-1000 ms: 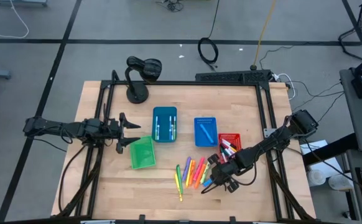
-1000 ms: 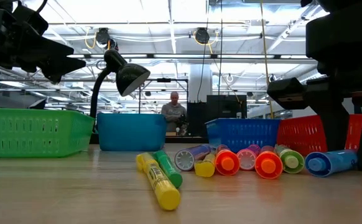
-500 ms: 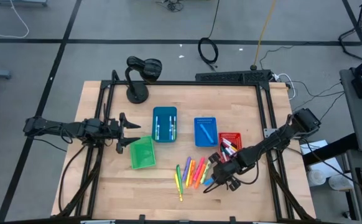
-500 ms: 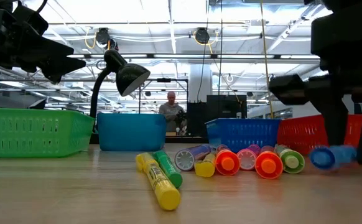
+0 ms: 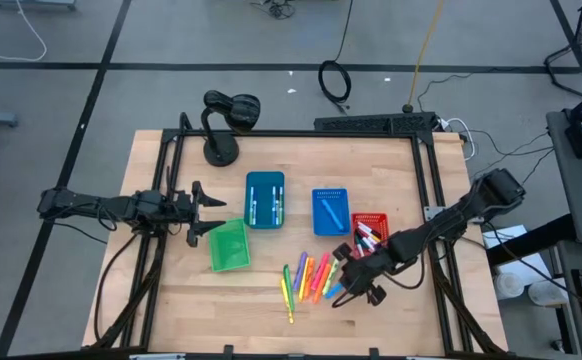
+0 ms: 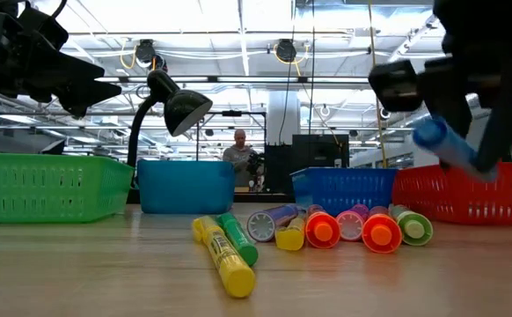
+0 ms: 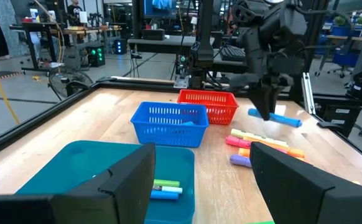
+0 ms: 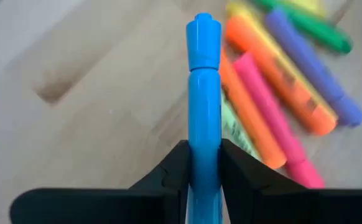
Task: Pick & Place Markers
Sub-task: Put the blue highlighter pen into the blue bin
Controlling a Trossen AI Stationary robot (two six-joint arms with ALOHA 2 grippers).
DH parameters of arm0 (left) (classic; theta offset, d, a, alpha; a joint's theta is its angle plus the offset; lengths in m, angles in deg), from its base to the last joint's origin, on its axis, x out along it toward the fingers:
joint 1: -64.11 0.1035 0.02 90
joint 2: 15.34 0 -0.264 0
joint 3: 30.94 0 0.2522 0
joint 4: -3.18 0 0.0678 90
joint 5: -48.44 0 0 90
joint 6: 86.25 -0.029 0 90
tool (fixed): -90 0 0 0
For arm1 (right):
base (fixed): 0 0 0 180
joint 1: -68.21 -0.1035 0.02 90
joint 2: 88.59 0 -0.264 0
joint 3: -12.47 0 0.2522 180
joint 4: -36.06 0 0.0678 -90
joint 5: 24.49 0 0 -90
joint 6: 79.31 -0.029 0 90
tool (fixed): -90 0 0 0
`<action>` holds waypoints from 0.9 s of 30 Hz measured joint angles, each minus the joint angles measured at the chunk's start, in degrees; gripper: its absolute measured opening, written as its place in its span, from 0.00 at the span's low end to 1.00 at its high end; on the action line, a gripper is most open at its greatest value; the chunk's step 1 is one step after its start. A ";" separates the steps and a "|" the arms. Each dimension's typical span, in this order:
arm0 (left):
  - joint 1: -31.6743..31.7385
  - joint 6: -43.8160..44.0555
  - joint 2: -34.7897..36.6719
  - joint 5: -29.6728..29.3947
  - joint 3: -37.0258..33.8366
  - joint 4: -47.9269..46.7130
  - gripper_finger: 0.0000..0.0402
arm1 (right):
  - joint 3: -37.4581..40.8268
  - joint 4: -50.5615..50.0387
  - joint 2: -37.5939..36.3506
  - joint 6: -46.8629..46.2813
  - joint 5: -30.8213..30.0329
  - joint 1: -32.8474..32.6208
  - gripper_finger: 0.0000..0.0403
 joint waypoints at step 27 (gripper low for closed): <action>0.00 0.00 0.01 0.00 0.00 0.01 0.66 | -0.11 8.76 -0.59 -4.91 -0.09 6.45 0.15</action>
